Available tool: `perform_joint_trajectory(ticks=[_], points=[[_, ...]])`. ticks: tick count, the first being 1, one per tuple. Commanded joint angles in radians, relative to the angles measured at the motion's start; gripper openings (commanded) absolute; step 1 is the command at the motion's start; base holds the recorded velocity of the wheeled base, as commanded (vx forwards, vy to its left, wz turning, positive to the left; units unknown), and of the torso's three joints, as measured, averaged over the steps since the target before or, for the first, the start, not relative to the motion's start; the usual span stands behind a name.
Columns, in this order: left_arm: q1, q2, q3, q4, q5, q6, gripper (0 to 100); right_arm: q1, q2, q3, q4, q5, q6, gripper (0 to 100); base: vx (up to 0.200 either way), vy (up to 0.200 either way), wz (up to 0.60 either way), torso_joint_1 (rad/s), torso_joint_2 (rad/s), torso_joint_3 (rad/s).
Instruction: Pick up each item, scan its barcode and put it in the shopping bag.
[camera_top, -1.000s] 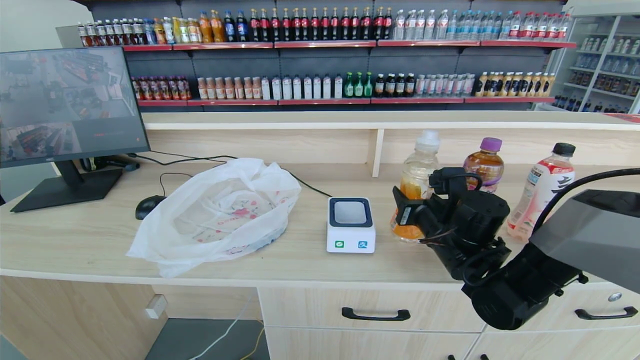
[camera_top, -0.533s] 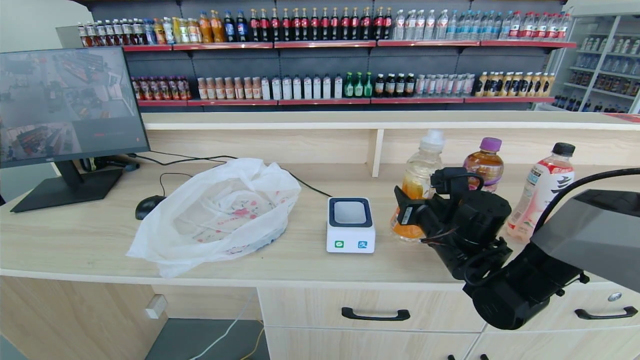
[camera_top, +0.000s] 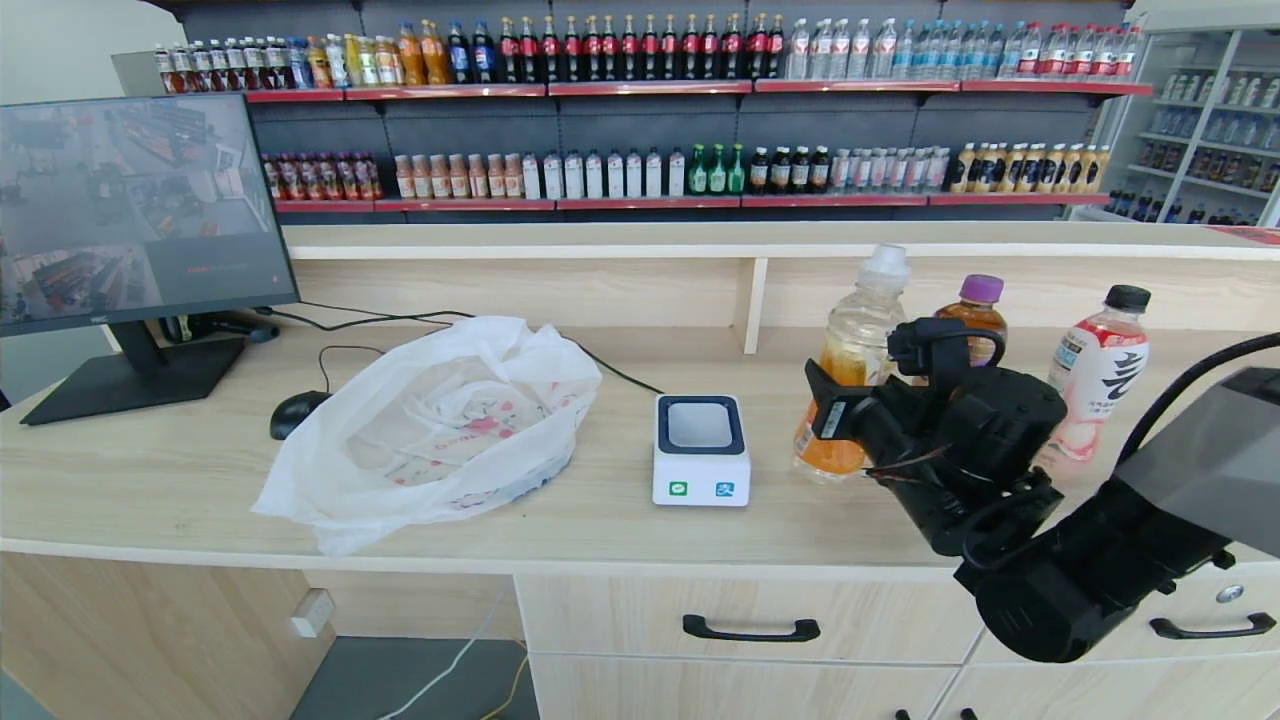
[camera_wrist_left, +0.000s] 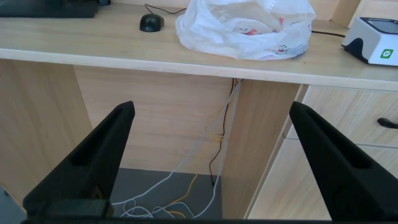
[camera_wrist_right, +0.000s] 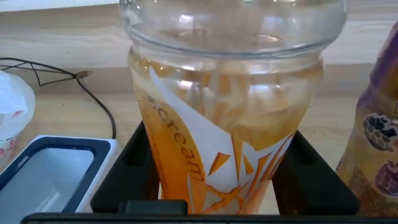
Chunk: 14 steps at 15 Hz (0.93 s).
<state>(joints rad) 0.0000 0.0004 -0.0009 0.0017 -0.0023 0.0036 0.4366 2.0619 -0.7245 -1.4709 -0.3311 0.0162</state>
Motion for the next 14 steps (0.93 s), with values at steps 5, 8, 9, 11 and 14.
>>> perform_joint_trajectory(ticks=[5, 8, 9, 11, 14], points=[[0.0, 0.0, -0.001, 0.0, -0.001, -0.001, 100, 0.025, -0.187, 0.126, -0.002, -0.002, -0.012, 0, 0.0, 0.0, 0.0, 0.0, 0.0, 0.0], [0.0, 0.0, -0.001, 0.0, -0.001, 0.001, 100, 0.063, -0.287, 0.215, 0.0, 0.0, -0.018, 0, 0.0, 0.0, 0.0, 0.0, 0.0, 0.0], [0.002, 0.0, 0.001, 0.0, 0.001, -0.001, 100, 0.067, -0.327, 0.269, 0.0, 0.0, -0.019, 0, 0.0, 0.0, 0.0, 0.0, 0.0, 0.0], [0.0, 0.0, 0.001, 0.0, 0.001, -0.001, 100, 0.073, -0.398, 0.347, 0.0, 0.0, -0.019, 0, 0.0, 0.0, 0.0, 0.0, 0.0, 0.0], [0.0, 0.0, -0.001, 0.0, -0.001, -0.001, 100, 0.119, -0.457, 0.402, 0.0, 0.001, -0.03, 0, 0.0, 0.0, 0.0, 0.0, 0.0, 0.0]])
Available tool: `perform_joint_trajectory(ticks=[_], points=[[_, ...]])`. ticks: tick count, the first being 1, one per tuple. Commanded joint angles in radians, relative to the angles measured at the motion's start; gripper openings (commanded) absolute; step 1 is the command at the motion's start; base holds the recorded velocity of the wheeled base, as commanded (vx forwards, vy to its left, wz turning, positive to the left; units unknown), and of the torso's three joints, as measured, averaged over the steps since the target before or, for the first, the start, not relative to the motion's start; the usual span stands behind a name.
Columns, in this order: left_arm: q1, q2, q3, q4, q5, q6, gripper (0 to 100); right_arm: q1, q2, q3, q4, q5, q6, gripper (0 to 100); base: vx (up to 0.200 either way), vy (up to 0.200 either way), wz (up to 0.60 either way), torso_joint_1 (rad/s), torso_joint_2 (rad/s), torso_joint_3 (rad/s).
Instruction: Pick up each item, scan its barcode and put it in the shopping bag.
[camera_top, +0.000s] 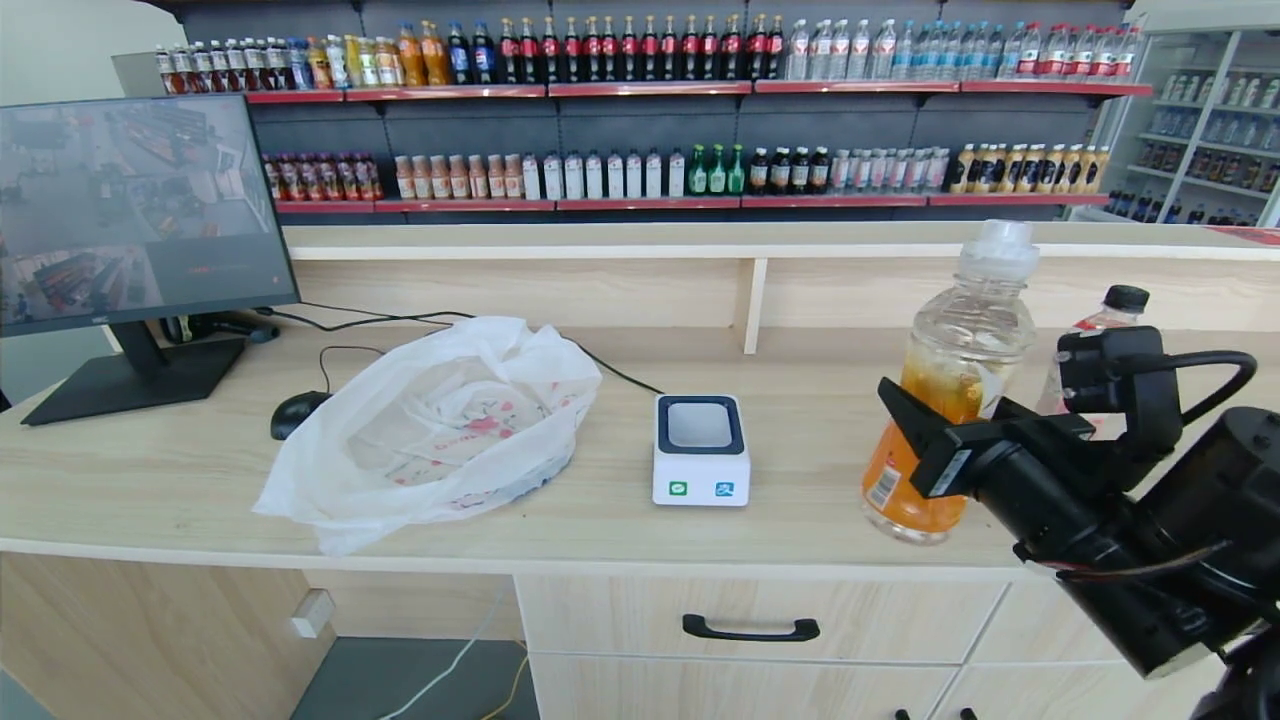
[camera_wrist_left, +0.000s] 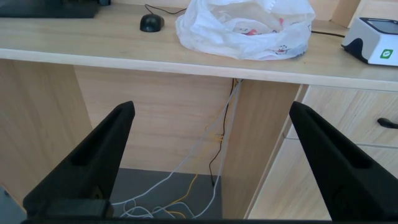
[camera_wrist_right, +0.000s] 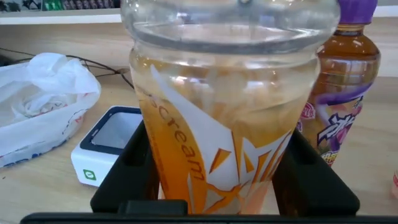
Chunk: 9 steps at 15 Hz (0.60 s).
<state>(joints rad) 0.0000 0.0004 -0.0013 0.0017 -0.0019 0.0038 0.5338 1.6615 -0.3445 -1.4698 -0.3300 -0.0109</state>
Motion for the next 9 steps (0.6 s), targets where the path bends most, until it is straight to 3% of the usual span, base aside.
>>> perform_joint_trajectory(ticks=[1, 4, 9], points=[[0.0, 0.0, 0.0, 0.0, -0.001, -0.001, 100, 0.037, -0.066, 0.028, 0.0, 0.0, -0.003, 0, 0.0, 0.0, 0.0, 0.0, 0.0, 0.0], [0.0, 0.0, 0.001, 0.0, -0.001, 0.001, 100, 0.061, -0.137, 0.102, 0.002, 0.008, -0.003, 0, 0.0, 0.0, 0.0, 0.0, 0.0, 0.0], [0.0, 0.0, 0.0, 0.0, -0.001, -0.001, 100, 0.092, -0.247, 0.177, -0.009, 0.134, -0.008, 0, 0.0, 0.0, 0.0, 0.0, 0.0, 0.0]])
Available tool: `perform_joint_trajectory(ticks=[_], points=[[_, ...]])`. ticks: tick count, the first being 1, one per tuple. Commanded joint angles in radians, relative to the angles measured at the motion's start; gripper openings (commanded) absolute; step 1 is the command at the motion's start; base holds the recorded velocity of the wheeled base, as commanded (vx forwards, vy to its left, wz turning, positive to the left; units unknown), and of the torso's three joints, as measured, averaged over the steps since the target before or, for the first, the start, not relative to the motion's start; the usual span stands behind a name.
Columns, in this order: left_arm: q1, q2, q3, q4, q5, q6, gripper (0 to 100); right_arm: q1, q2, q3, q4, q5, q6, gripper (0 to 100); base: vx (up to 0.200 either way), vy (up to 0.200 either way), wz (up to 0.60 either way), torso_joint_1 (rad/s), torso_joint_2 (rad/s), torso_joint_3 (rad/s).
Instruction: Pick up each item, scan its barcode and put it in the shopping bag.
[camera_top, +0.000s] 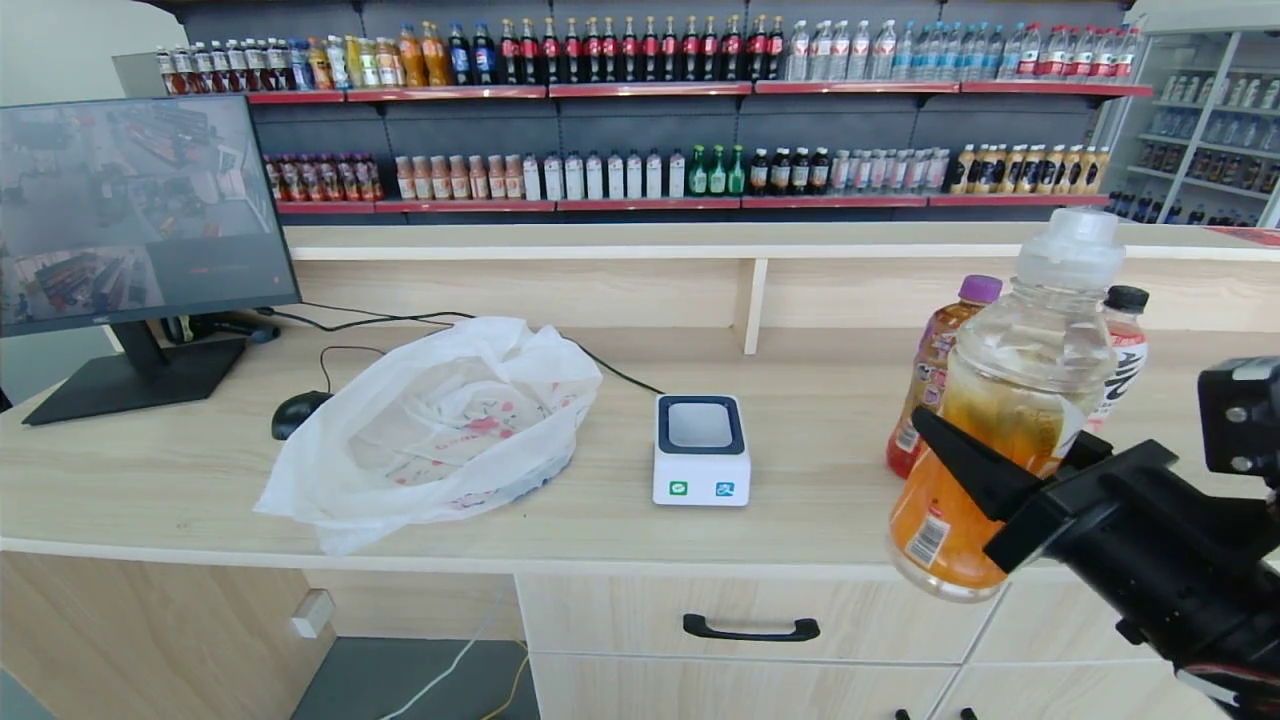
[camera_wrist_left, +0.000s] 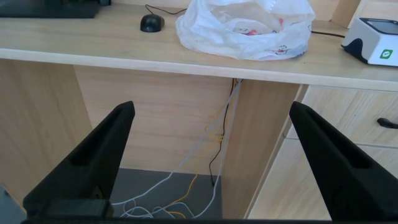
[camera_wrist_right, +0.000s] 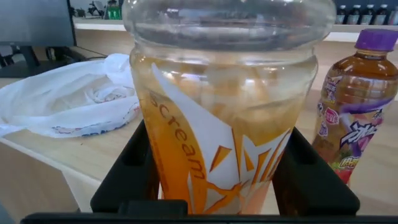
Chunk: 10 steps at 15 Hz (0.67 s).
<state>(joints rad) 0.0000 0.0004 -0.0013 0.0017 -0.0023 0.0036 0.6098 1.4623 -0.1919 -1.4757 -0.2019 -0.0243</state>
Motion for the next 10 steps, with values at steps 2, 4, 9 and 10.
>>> perform_joint_trajectory(ticks=[2, 4, 9, 10], points=[[0.0, 0.0, 0.0, 0.0, -0.001, -0.001, 100, 0.099, -0.068, 0.051, -0.009, 0.007, 0.066, 0, 0.0, 0.0, 0.0, 0.0, 0.0, 0.0], [0.0, 0.0, 0.0, 0.0, -0.001, -0.001, 100, 0.142, -0.071, 0.008, 0.0, 0.01, 0.139, 0, 0.0, 0.0, 0.0, 0.0, 0.0, 0.0], [0.0, 0.0, 0.0, 0.0, 0.001, -0.001, 100, 0.157, -0.023, -0.132, -0.003, 0.141, 0.297, 0, 0.0, 0.0, 0.0, 0.0, 0.0, 0.0], [0.0, 0.0, 0.001, 0.0, -0.001, -0.001, 100, 0.163, -0.016, -0.135, -0.003, 0.174, 0.326, 0, 0.0, 0.0, 0.0, 0.0, 0.0, 0.0]])
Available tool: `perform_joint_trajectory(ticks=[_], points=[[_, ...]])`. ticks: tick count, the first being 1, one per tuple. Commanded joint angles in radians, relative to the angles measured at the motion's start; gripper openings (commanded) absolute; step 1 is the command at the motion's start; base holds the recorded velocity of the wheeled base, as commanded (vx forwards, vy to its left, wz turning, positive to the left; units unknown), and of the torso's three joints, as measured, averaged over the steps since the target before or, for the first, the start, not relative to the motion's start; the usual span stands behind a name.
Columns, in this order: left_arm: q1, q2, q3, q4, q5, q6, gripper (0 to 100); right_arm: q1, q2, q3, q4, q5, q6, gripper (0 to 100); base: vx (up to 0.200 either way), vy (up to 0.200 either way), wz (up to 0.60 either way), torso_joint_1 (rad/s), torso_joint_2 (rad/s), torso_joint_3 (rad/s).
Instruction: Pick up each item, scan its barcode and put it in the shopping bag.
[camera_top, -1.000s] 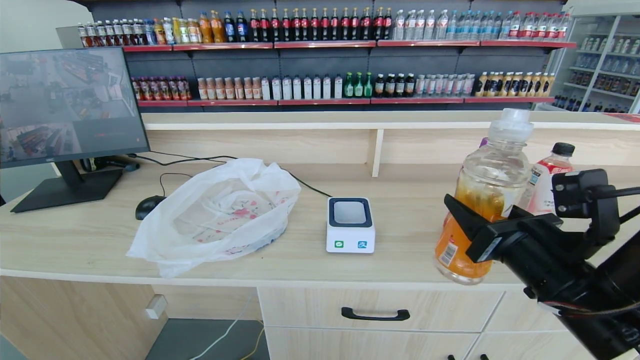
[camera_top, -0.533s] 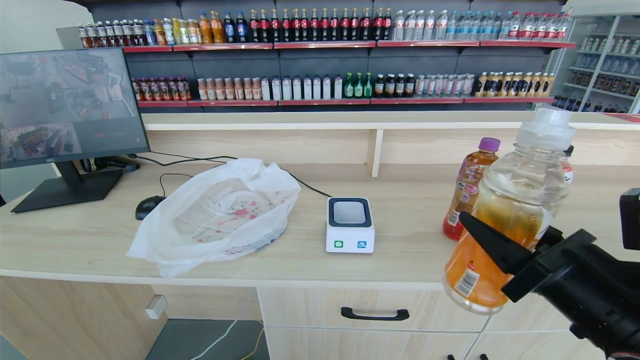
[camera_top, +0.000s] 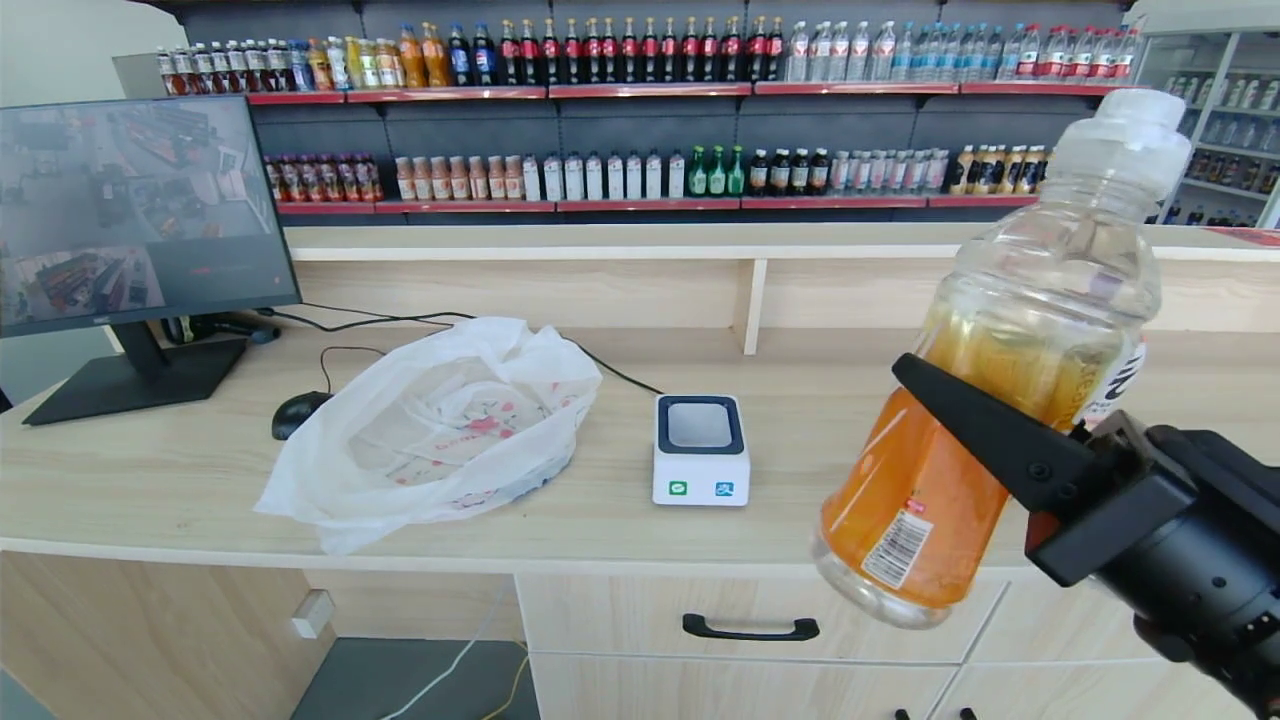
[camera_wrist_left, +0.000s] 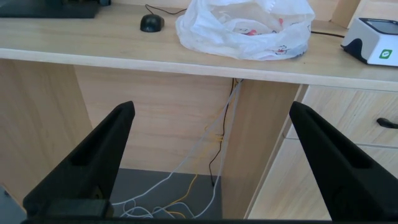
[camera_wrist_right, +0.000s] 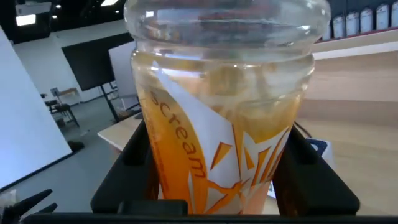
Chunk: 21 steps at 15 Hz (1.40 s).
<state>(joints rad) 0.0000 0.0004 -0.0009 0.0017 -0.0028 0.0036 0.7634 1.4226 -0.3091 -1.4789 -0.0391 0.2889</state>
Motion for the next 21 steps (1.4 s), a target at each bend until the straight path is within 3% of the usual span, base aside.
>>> perform_joint_trajectory(ticks=[1, 2, 7, 14, 21], points=[[0.0, 0.0, -0.001, 0.0, 0.0, -0.001, 100, 0.017, 0.029, -0.019, -0.004, 0.051, 0.036, 0, 0.0, 0.0, 0.0, 0.0, 0.0, 0.0], [0.0, 0.0, 0.001, 0.0, 0.0, 0.001, 100, 0.027, 0.032, -0.036, -0.004, 0.091, 0.055, 0, 0.0, 0.0, 0.0, 0.0, 0.0, 0.0], [0.0, 0.0, -0.001, 0.0, 0.001, 0.001, 100, 0.056, 0.101, -0.165, -0.009, 0.099, 0.179, 0, 0.0, 0.0, 0.0, 0.0, 0.0, 0.0], [0.0, 0.0, -0.001, 0.0, 0.0, -0.001, 100, 0.215, 0.141, -0.211, -0.052, 0.113, 0.194, 0, 0.0, 0.0, 0.0, 0.0, 0.0, 0.0], [0.0, 0.0, -0.001, 0.0, 0.001, 0.001, 100, 0.228, 0.159, -0.243, -0.052, 0.154, 0.187, 0, 0.0, 0.0, 0.0, 0.0, 0.0, 0.0]])
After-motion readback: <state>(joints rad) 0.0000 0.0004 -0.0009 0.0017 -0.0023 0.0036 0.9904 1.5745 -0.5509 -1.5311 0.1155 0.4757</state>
